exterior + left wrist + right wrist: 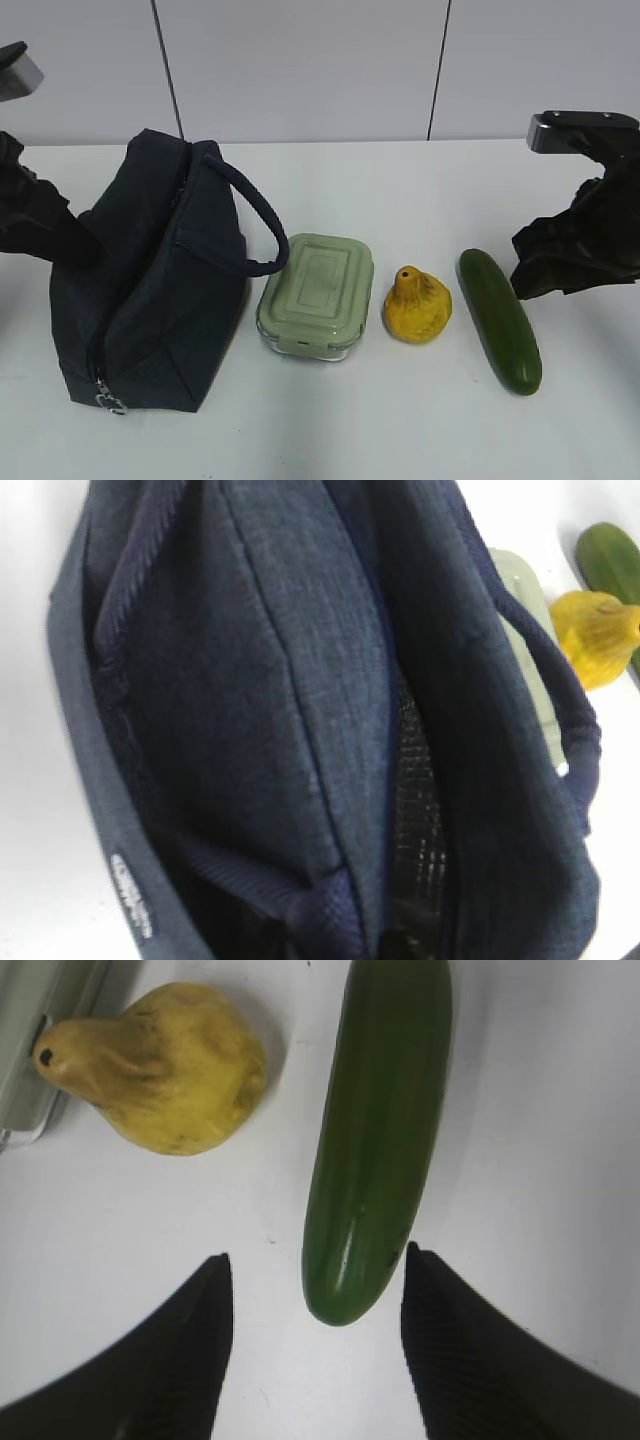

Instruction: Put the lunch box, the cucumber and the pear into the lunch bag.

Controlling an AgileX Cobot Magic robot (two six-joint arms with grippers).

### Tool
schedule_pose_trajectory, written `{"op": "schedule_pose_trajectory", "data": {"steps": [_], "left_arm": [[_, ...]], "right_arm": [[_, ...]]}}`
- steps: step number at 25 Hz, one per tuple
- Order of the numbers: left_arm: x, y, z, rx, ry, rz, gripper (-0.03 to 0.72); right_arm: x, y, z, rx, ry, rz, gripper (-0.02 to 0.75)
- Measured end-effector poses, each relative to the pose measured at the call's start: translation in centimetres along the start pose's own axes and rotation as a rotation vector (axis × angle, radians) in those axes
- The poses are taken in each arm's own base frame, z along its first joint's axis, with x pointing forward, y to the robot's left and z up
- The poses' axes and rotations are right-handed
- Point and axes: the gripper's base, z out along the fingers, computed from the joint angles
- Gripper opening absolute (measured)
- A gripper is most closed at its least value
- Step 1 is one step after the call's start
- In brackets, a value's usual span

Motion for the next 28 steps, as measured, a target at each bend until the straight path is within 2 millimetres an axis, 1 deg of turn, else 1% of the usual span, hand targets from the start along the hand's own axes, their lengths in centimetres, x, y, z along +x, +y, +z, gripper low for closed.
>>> {"op": "schedule_pose_trajectory", "data": {"steps": [2,3,6,8,9,12,20,23,28], "left_arm": [[-0.1,-0.3,0.4,0.008,0.011,0.012,0.035],[-0.1,-0.5,0.5,0.010,0.012,0.019,0.021],[-0.1,-0.7,0.6,0.013,0.015,0.027,0.007],[-0.1,-0.7,0.6,0.012,0.015,0.028,0.005],[-0.1,-0.7,0.6,0.011,0.016,0.028,0.004],[-0.1,-0.7,0.6,0.011,0.016,0.028,0.004],[-0.1,-0.7,0.6,0.007,0.017,0.031,0.004],[-0.1,-0.7,0.6,0.005,0.015,0.032,0.004],[-0.1,-0.6,0.6,-0.002,0.015,0.036,0.004]], "right_arm": [[-0.1,-0.1,0.5,-0.001,0.012,0.002,0.438],[-0.3,-0.1,0.7,-0.002,0.019,0.003,0.463],[-1.0,-0.3,1.8,-0.003,0.041,0.004,0.566],[-1.6,-0.5,2.6,-0.002,0.061,0.002,0.612],[-1.8,-0.6,2.9,-0.001,0.068,0.001,0.622],[-2.5,-0.8,4.0,0.001,0.086,-0.001,0.634],[-3.8,-1.6,6.6,0.028,0.136,-0.021,0.633],[-3.9,-1.8,7.9,0.028,0.164,-0.018,0.631],[-3.4,-2.2,10.1,0.026,0.223,-0.006,0.620]]}}
